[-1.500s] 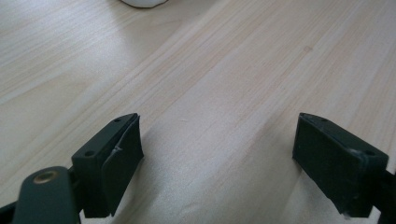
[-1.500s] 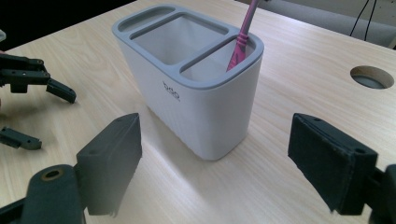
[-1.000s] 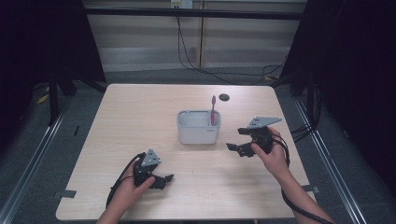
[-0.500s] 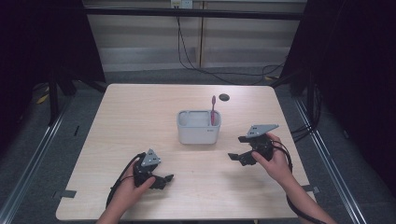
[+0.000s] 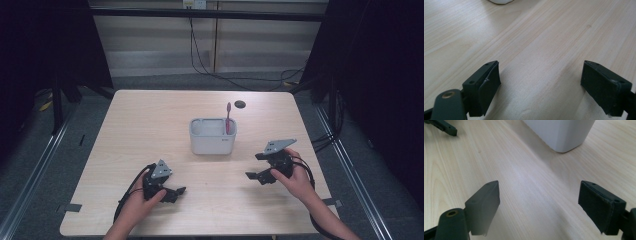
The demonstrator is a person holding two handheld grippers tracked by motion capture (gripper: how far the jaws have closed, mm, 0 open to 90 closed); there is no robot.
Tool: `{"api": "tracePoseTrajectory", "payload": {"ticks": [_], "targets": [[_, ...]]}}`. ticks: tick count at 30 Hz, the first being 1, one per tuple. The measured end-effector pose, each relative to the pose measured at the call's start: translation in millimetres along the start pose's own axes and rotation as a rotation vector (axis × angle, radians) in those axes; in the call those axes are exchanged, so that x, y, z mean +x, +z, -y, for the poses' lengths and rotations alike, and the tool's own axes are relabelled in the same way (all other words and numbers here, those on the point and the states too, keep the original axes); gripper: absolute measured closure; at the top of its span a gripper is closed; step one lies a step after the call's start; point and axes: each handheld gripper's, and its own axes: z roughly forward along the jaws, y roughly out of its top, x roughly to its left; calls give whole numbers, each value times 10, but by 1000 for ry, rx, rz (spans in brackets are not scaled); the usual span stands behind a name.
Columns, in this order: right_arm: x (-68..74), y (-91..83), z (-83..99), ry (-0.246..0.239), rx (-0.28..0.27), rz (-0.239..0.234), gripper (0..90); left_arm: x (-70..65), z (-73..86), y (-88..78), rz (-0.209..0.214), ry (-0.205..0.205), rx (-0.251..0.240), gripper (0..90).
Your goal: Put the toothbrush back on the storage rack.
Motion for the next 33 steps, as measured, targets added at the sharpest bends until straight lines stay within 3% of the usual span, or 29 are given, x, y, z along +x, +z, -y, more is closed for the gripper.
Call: {"api": "tracePoseTrajectory", "payload": {"ticks": [9,15,20,33], "targets": [[29,91,157,-24,57,-3,169,0,0,0,-1,0,0,153],[49,147,286,-9,79,-13,169,-1,1,0,2,-3,0,152],[58,147,340,8,75,-21,168,-3,1,0,2,-4,0,153],[79,147,403,-24,42,-7,154,-7,2,-1,0,-8,0,152]]}}
